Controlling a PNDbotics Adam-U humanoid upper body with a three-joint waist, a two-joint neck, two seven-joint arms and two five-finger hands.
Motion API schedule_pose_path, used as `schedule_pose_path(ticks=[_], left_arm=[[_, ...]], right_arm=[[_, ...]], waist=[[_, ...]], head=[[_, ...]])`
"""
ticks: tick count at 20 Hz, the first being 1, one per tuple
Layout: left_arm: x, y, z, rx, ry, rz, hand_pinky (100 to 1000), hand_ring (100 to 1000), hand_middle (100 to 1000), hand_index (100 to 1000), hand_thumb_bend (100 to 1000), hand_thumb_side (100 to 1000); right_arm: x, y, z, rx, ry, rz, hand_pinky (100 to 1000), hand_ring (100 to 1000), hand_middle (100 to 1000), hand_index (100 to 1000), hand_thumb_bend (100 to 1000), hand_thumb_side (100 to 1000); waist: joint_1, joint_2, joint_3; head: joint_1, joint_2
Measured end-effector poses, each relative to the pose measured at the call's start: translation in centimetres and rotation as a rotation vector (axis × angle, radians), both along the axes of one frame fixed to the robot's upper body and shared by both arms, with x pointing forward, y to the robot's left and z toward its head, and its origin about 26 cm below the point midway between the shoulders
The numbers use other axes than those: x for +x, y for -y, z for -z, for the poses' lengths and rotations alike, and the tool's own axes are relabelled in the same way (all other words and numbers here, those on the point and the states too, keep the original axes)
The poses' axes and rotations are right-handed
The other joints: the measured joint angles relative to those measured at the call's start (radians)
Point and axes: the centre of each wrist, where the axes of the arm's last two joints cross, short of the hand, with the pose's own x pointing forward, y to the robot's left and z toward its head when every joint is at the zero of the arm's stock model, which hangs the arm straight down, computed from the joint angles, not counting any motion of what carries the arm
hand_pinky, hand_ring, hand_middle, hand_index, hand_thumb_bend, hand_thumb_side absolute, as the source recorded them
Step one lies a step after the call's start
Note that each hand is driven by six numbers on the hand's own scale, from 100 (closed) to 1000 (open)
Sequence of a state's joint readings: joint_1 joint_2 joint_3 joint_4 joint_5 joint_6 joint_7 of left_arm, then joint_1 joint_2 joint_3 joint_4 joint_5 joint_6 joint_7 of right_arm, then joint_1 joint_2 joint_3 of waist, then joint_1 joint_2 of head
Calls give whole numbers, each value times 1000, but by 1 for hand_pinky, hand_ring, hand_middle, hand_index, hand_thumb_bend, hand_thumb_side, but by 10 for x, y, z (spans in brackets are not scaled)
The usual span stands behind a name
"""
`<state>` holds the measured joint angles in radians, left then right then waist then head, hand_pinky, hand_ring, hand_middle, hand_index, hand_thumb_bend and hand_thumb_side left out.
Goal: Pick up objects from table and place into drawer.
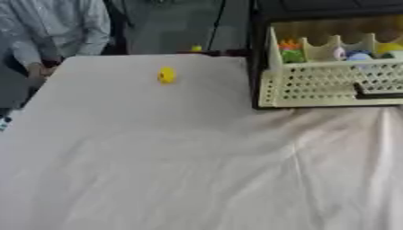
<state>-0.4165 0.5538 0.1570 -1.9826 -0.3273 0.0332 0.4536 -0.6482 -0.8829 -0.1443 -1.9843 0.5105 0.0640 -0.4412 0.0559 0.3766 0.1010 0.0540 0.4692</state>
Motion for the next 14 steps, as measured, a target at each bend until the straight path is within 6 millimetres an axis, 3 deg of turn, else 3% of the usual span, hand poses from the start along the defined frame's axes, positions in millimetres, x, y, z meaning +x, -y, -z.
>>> schedule_pose_path(ticks=[1, 2, 4, 9, 14], left_arm=[[0, -1, -3, 12, 0, -4, 643, 751, 784, 902, 228, 1000], [-1, -1, -7, 28, 0, -11, 679, 771, 795, 901, 302, 959], [-1, -2, -13, 60, -8, -21, 712, 787, 805, 900, 395, 896], [-3, -1, -28, 150, -73, -25, 728, 796, 817, 924, 457, 845], [-3, 2, -38, 229, -187, 0, 746, 808, 841, 1000, 451, 928]], right_arm=[[1, -2, 0, 12, 34, -26, 350, 460, 541, 668, 100, 916], [1, -4, 0, 27, 76, -57, 451, 518, 580, 688, 100, 936], [3, -7, 0, 52, 152, -114, 523, 584, 615, 700, 100, 925], [8, -14, 8, 125, 316, -256, 555, 623, 622, 704, 100, 848], [13, -20, 17, 165, 368, -328, 558, 617, 615, 697, 100, 818]], waist=[[3, 0, -1], [6, 0, -3], [9, 0, -6], [5, -3, -26], [1, -18, -52]], head=[[-3, 4], [-7, 8], [-17, 14], [-34, 21], [-33, 31]])
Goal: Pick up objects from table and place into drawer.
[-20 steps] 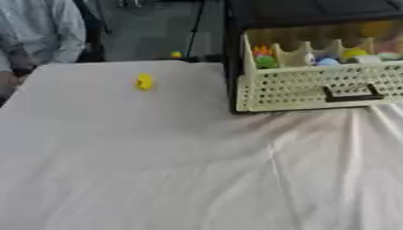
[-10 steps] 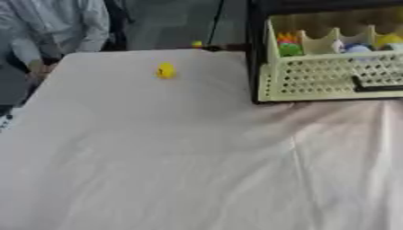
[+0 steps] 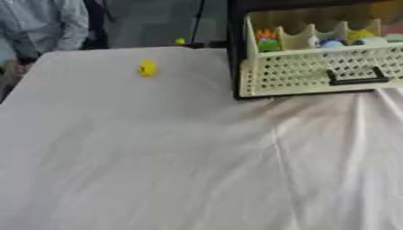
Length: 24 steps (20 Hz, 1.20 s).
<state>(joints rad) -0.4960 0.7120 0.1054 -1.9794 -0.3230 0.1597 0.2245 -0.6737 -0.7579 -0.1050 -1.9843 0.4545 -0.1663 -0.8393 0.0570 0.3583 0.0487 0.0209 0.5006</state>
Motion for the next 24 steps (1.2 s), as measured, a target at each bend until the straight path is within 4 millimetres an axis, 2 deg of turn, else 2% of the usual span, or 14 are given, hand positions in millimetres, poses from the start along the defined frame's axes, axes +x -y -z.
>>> schedule_pose_path(ticks=[5, 9, 15, 19, 24], left_arm=[[14, -9, 0, 95, -165, -15, 754, 805, 849, 1000, 460, 1000], [28, -23, -3, 232, -316, -66, 754, 817, 863, 1000, 454, 1000], [52, -47, -22, 412, -499, -174, 737, 821, 864, 1000, 473, 1000], [73, -61, -30, 455, -588, -235, 736, 820, 865, 1000, 502, 993], [94, -70, -26, 484, -684, -260, 736, 820, 875, 1000, 559, 987]], right_arm=[[2, -2, 5, 33, 6, -32, 550, 606, 608, 692, 100, 791], [3, -3, 8, 42, 1, -43, 544, 595, 603, 687, 100, 781], [5, -6, 12, 32, -13, -55, 542, 586, 594, 681, 100, 759], [6, -8, 14, 30, -12, -75, 544, 578, 592, 675, 100, 752], [7, -10, 15, 30, -15, -84, 548, 571, 593, 671, 100, 749]], waist=[[-5, -10, -26], [-3, -12, -40], [7, -12, -63], [14, 3, -80], [23, 23, -98]], head=[[32, 20], [65, 26], [97, 26], [115, 24], [137, 8]])
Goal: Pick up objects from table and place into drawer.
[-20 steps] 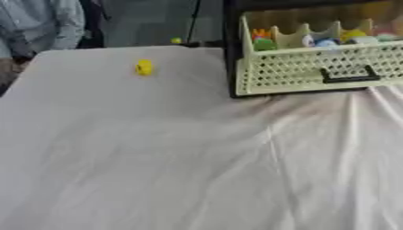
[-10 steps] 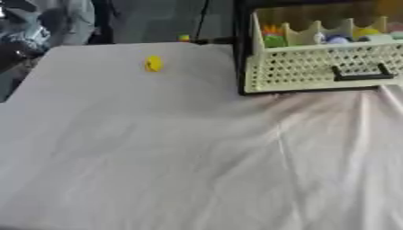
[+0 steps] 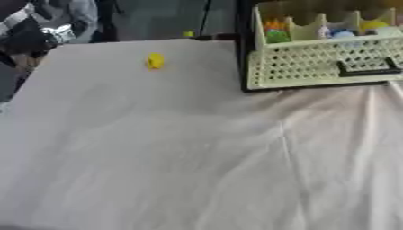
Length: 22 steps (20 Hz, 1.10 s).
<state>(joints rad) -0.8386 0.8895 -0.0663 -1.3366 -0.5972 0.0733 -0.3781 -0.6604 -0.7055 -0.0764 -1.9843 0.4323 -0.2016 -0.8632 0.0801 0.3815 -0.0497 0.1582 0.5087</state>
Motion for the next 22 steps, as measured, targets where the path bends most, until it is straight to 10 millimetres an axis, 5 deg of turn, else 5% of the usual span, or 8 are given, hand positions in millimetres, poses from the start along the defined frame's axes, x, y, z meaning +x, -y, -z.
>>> schedule_pose_path(ticks=[4, 12, 17, 22], left_arm=[[15, 3, 1, 18, -31, -13, 732, 818, 873, 1000, 607, 964], [44, 19, 8, 38, -34, -17, 689, 804, 857, 1000, 561, 902], [54, 24, 16, 41, 6, -36, 661, 786, 849, 992, 416, 751], [59, 25, 21, 24, 26, -60, 646, 775, 831, 984, 317, 714]], right_arm=[[0, -3, -1, 4, 1, -12, 552, 562, 594, 667, 100, 745], [1, -9, -3, 7, -1, -41, 556, 555, 595, 664, 100, 744], [2, -12, -3, 8, -8, -56, 558, 549, 597, 661, 100, 745], [2, -14, -4, 3, -8, -63, 559, 544, 598, 657, 100, 745]], waist=[[11, 15, -16], [18, 40, -52], [26, 54, -72], [36, 72, -94]], head=[[19, -18], [54, -49], [72, -64], [87, -81]])
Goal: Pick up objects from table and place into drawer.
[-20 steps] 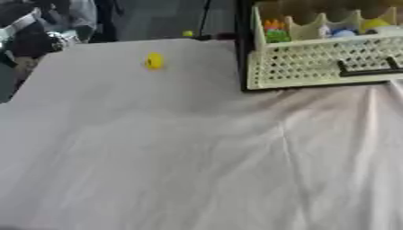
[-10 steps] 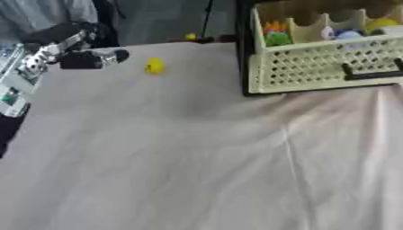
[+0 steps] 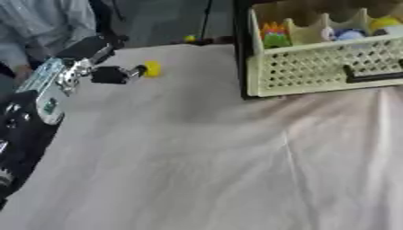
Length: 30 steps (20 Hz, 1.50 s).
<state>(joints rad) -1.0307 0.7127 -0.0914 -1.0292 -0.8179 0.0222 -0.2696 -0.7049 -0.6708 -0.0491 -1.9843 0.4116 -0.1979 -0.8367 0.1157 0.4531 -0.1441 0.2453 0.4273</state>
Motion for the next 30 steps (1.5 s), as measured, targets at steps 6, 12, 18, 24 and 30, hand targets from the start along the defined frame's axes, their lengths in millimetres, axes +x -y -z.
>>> schedule_pose_path(ticks=[6, 12, 18, 24, 30], left_arm=[[4, -3, 2, -68, 4, -26, 625, 757, 812, 980, 261, 716], [7, -8, 5, -149, -4, -69, 620, 759, 824, 979, 249, 731], [7, -15, 6, -188, 2, -119, 624, 767, 834, 976, 242, 740], [5, -22, 2, -207, 29, -173, 619, 768, 834, 984, 193, 756], [4, -26, 1, -219, 59, -226, 623, 775, 839, 984, 215, 778]], right_arm=[[0, -3, -1, 2, 2, -9, 559, 538, 600, 653, 100, 745], [0, -5, -3, 5, 9, -18, 559, 534, 600, 651, 100, 742], [0, -6, -4, 5, 15, -23, 559, 529, 601, 647, 100, 741], [0, -7, -3, 4, 14, -25, 567, 527, 602, 647, 100, 734], [1, -10, -2, -18, 10, -39, 567, 524, 598, 645, 100, 732]], waist=[[9, 23, -26], [21, 49, -56], [32, 66, -71], [32, 73, -74], [39, 87, -92]], head=[[15, -19], [40, -43], [55, -62], [61, -69], [77, -87]])
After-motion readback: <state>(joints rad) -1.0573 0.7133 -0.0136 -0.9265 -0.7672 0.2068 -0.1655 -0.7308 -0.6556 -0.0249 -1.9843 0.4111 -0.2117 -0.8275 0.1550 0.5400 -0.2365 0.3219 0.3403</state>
